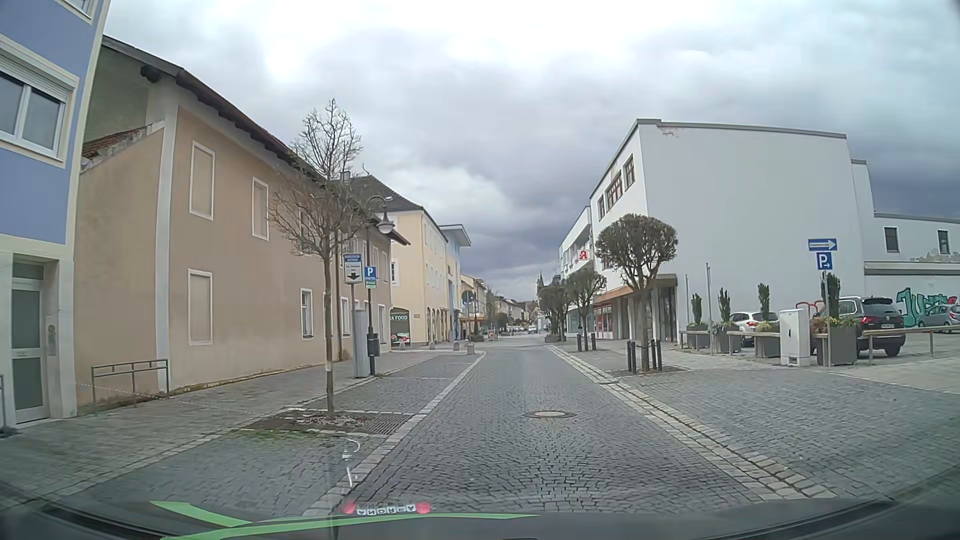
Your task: Follow the waypoints while adhering to traffic rules and regulations
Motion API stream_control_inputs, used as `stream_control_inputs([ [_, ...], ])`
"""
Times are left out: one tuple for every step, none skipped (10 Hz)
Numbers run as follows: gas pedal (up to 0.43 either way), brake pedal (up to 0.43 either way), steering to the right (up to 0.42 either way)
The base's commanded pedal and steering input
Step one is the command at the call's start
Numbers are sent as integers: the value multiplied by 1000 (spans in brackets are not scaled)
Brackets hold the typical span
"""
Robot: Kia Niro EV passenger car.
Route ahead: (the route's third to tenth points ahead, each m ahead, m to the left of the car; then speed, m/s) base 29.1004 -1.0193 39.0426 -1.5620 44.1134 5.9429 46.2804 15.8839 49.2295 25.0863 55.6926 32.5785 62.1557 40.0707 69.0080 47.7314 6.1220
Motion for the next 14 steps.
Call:
stream_control_inputs([
  [118,0,50],
  [118,0,53],
  [118,0,52],
  [118,0,51],
  [118,0,50],
  [118,0,49],
  [118,0,46],
  [118,0,43],
  [118,0,36],
  [118,0,30],
  [118,0,28],
  [110,0,24],
  [110,0,20],
  [110,0,18],
])
